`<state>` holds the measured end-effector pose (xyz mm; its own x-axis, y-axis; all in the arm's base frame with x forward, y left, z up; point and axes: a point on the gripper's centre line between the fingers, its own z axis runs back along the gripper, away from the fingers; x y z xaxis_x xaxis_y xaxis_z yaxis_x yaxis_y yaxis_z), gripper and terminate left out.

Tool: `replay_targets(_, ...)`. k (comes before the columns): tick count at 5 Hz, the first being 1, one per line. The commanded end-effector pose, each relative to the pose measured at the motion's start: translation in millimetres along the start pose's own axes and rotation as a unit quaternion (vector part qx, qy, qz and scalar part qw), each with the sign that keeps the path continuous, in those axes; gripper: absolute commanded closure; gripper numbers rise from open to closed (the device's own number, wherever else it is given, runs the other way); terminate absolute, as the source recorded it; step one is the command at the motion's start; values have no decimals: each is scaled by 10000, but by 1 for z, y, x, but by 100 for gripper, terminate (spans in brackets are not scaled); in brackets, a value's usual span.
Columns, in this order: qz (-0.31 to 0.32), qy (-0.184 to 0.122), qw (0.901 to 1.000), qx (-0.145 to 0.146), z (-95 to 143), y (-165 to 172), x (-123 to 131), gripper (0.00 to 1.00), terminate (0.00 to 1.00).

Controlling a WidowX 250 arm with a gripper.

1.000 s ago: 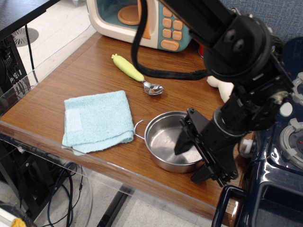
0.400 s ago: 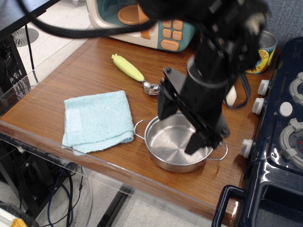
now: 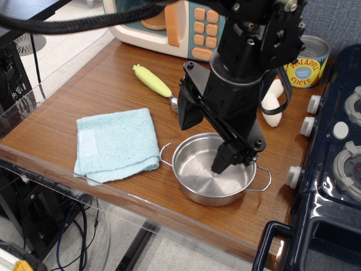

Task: Move the pot to the bottom right of table and towel

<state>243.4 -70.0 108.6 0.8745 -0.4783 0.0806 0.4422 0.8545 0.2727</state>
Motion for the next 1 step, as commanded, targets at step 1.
replay_targets(1,61,-168,9998,32,6,5,-12,0,100)
